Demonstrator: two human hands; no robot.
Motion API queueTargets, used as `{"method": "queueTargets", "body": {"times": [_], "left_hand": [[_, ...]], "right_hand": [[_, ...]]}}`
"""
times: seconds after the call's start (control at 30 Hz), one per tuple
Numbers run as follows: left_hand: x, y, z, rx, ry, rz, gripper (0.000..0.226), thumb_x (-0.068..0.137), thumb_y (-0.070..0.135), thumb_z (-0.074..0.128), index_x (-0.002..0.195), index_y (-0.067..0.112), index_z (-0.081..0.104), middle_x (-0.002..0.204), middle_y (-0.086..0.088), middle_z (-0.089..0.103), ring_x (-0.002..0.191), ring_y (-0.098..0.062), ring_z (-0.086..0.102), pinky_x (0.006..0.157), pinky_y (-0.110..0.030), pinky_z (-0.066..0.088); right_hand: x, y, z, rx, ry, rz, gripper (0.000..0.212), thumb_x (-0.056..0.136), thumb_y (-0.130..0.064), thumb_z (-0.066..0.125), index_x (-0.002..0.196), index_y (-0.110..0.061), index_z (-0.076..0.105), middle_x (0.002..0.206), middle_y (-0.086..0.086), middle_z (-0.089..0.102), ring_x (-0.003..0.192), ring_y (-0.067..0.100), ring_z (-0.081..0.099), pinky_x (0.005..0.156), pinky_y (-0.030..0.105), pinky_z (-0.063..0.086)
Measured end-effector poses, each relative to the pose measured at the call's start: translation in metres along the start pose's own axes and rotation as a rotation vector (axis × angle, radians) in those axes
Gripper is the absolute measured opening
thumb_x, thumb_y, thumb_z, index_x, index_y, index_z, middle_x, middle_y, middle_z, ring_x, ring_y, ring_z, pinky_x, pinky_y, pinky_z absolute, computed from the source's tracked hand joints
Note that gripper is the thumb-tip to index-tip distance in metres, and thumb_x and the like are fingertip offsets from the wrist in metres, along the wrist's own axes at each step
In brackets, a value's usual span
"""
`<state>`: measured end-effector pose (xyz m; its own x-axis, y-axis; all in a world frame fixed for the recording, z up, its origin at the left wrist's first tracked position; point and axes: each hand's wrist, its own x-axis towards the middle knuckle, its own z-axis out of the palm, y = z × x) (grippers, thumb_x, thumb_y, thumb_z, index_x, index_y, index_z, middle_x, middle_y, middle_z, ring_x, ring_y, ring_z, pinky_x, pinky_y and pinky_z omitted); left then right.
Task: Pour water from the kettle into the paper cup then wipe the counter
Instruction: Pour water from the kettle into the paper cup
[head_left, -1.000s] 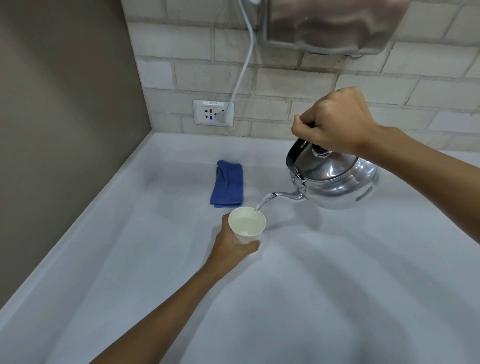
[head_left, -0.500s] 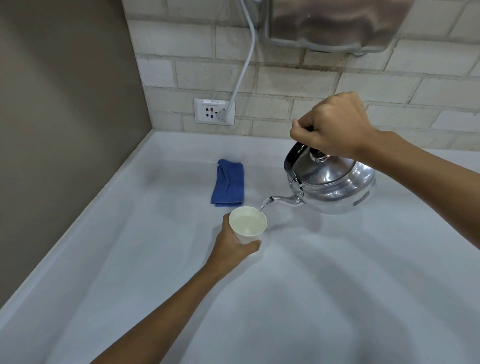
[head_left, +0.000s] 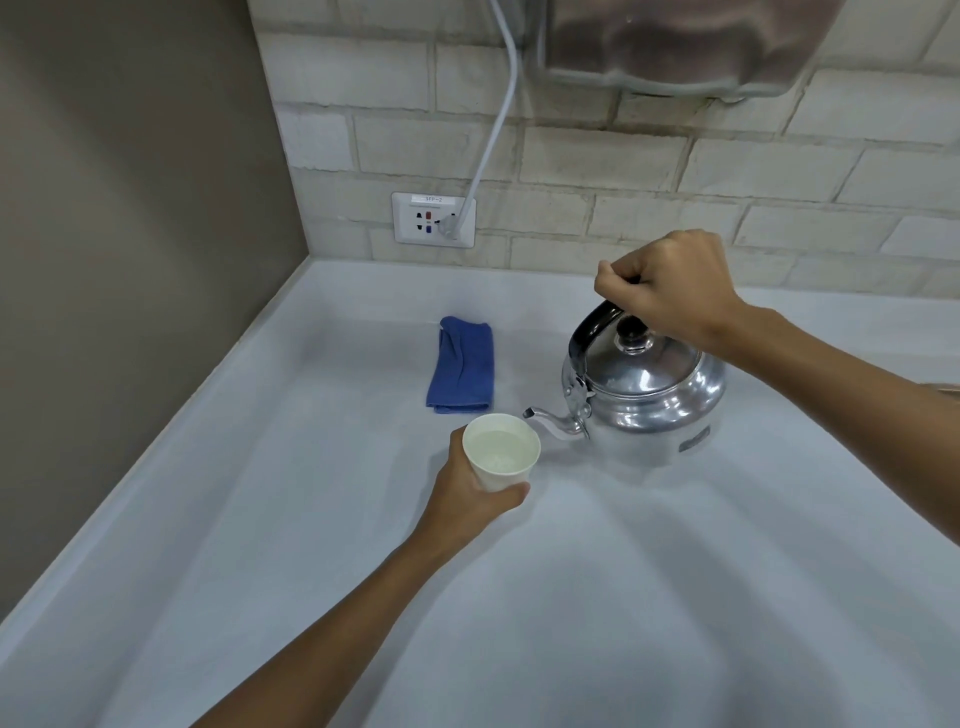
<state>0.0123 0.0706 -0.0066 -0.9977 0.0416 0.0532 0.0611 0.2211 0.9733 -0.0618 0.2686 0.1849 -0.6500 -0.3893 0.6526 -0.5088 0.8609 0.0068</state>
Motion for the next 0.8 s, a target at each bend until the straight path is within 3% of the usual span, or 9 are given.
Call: {"method": "queueTargets", "body": {"times": [0.1, 0.2, 0.3, 0.37, 0.63, 0.8], "left_hand": [[0.0, -0.001, -0.001, 0.009, -0.008, -0.004, 0.073, 0.063, 0.017, 0.082, 0.117, 0.029, 0.034, 0.102, 0.023, 0.048, 0.094, 0.005, 0.049, 0.069, 0.005, 0.038], [0.0, -0.002, -0.002, 0.017, -0.014, -0.008, 0.073, 0.063, 0.018, 0.083, 0.116, 0.03, 0.035, 0.102, 0.022, 0.049, 0.094, 0.011, 0.049, 0.07, 0.005, 0.037], [0.0, -0.004, -0.003, 0.021, -0.017, -0.011, 0.073, 0.062, 0.02, 0.083, 0.116, 0.031, 0.035, 0.103, 0.024, 0.048, 0.092, 0.024, 0.045, 0.069, 0.007, 0.036], [0.001, -0.005, -0.003, 0.025, -0.015, -0.016, 0.073, 0.061, 0.021, 0.083, 0.115, 0.032, 0.035, 0.103, 0.024, 0.048, 0.09, 0.027, 0.043, 0.069, 0.007, 0.036], [0.001, -0.005, -0.005, 0.032, -0.035, -0.034, 0.075, 0.061, 0.027, 0.084, 0.116, 0.036, 0.035, 0.109, 0.023, 0.05, 0.102, 0.011, 0.048, 0.074, 0.004, 0.039], [0.0, -0.004, -0.006, 0.047, -0.037, -0.04, 0.075, 0.061, 0.029, 0.083, 0.117, 0.038, 0.035, 0.111, 0.023, 0.05, 0.104, 0.007, 0.049, 0.075, -0.003, 0.044]], "right_hand": [[-0.006, 0.01, 0.014, 0.103, 0.0, 0.128, 0.048, 0.078, -0.023, 0.045, 0.036, -0.015, 0.024, 0.032, 0.002, 0.023, 0.033, 0.017, 0.022, 0.047, 0.019, 0.021], [-0.006, 0.022, 0.026, 0.211, 0.018, 0.277, 0.048, 0.082, -0.019, 0.049, 0.039, 0.002, 0.041, 0.036, 0.017, 0.041, 0.038, 0.028, 0.036, 0.056, 0.026, 0.036], [-0.001, 0.034, 0.037, 0.274, 0.025, 0.44, 0.043, 0.08, -0.02, 0.049, 0.045, 0.006, 0.049, 0.032, 0.0, 0.041, 0.041, 0.02, 0.036, 0.057, 0.028, 0.035], [0.005, 0.043, 0.045, 0.305, 0.041, 0.539, 0.04, 0.076, -0.023, 0.048, 0.049, 0.007, 0.052, 0.03, -0.001, 0.037, 0.043, 0.017, 0.035, 0.053, 0.028, 0.031], [0.028, 0.065, 0.085, 0.272, -0.019, 0.692, 0.036, 0.08, -0.022, 0.047, 0.065, 0.006, 0.065, 0.045, 0.006, 0.044, 0.051, 0.022, 0.045, 0.054, 0.028, 0.033], [0.034, 0.072, 0.103, 0.255, -0.008, 0.735, 0.035, 0.079, -0.021, 0.046, 0.064, 0.002, 0.067, 0.041, -0.002, 0.044, 0.043, 0.016, 0.038, 0.046, 0.023, 0.027]]}}
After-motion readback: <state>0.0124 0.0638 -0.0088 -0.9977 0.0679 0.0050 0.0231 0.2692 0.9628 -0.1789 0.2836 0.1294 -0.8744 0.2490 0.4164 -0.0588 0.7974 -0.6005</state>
